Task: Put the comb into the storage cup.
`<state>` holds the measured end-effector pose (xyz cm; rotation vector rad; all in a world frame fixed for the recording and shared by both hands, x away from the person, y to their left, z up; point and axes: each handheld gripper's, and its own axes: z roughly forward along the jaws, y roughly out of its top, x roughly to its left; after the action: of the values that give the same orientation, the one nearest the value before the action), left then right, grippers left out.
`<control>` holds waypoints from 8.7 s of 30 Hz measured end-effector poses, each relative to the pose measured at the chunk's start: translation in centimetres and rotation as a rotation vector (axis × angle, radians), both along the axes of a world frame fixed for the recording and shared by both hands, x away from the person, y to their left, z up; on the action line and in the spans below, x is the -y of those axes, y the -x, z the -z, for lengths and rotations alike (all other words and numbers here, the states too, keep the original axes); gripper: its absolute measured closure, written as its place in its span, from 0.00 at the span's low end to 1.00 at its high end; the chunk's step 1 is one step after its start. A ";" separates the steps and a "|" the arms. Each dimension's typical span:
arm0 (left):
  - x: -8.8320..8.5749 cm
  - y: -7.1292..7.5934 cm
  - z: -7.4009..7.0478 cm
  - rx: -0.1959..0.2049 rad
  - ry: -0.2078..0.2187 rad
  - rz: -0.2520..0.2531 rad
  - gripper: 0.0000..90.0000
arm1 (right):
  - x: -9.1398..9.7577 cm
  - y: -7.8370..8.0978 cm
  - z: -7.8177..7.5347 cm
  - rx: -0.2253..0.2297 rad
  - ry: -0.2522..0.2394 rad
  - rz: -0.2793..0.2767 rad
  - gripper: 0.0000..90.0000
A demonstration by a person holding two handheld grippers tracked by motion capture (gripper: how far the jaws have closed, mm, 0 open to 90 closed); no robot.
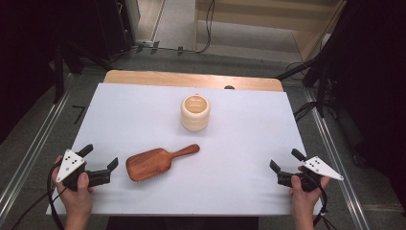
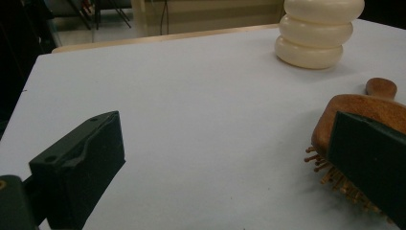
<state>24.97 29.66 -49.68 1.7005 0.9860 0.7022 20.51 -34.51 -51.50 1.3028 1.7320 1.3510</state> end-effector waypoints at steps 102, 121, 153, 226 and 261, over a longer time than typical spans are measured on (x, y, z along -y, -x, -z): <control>-0.3 0.1 -0.1 0.007 0.028 -0.002 0.00 | -23.6 -14.1 -6.0 -0.337 0.333 -0.700 0.98; -0.2 0.0 -0.1 0.004 0.025 0.005 0.00 | -26.3 -16.2 -3.3 -0.437 0.439 -0.673 0.98; -0.3 0.0 -0.1 0.007 0.027 0.010 0.00 | -26.2 -15.1 -2.0 -0.479 0.469 -0.754 0.98; -0.3 0.0 -0.1 0.007 0.030 0.011 0.00 | -31.5 -11.0 -2.8 -0.438 0.662 -0.945 0.78; -0.2 0.0 -0.1 0.010 0.025 0.014 0.00 | -27.1 -9.2 -3.8 -0.282 0.430 -0.854 0.78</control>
<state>24.99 29.87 -49.58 1.6790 0.9716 0.6864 29.73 -7.36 -47.73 0.5196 2.7656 1.1007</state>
